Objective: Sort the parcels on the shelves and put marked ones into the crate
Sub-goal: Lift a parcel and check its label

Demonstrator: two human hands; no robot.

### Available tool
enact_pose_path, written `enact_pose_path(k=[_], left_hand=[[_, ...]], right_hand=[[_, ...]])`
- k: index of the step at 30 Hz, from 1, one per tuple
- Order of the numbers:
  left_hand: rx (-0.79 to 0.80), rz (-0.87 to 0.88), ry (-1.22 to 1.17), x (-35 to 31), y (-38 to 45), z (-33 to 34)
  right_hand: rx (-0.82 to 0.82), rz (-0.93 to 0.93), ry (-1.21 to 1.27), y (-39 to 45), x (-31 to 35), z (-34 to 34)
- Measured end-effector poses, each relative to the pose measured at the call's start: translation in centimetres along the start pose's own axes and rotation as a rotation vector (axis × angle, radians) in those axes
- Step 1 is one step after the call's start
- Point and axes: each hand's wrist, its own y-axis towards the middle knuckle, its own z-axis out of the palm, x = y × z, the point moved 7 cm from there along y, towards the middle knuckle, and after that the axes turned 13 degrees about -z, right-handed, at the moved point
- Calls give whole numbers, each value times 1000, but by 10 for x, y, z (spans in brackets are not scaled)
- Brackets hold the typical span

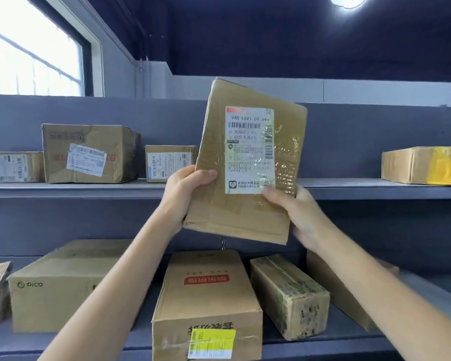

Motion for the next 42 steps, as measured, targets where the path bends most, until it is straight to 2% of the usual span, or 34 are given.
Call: enact_pose_path(k=[3, 5, 8, 10, 13, 15, 18, 21, 23, 25, 27, 30, 33, 35, 39, 42], left_hand=[[-8, 5, -11, 10, 1, 7], [-30, 15, 20, 11, 5, 13], [-113, 84, 27, 0, 14, 24], [-236, 172, 43, -10, 21, 29], [-384, 257, 96, -15, 27, 36], [-361, 253, 128, -11, 34, 41], [-240, 246, 248, -9, 46, 49], [-149, 227, 270, -9, 54, 50], [-179, 231, 305, -7, 55, 50], [-283, 250, 318, -6, 56, 46], [-395, 255, 335, -7, 58, 41], [-399, 218, 339, -3, 66, 38], [-280, 235, 316, 3, 69, 42], [-229, 242, 312, 6, 73, 41], [-252, 257, 397, 9, 86, 36], [-277, 273, 432, 13, 92, 36]], right_hand=[[-145, -90, -37, 1, 0, -12], [-181, -163, -106, 8, 9, -21], [-153, -319, -217, 27, 36, -28], [-123, -399, -291, 43, 53, -31], [-112, -406, -375, 62, 51, -37], [-143, -356, -399, 72, 39, -44], [-247, -310, -388, 85, 33, -58], [-442, -322, -283, 93, 37, -70], [-558, -374, -307, 90, 39, -76], [-476, -420, -400, 89, 38, -69], [-260, -389, -411, 91, 25, -56], [-72, -318, -313, 92, 5, -49], [-12, -293, -233, 99, -1, -56], [16, -283, -266, 104, -4, -60], [-64, -315, -484, 117, -14, -63], [-116, -317, -477, 125, -22, -64]])
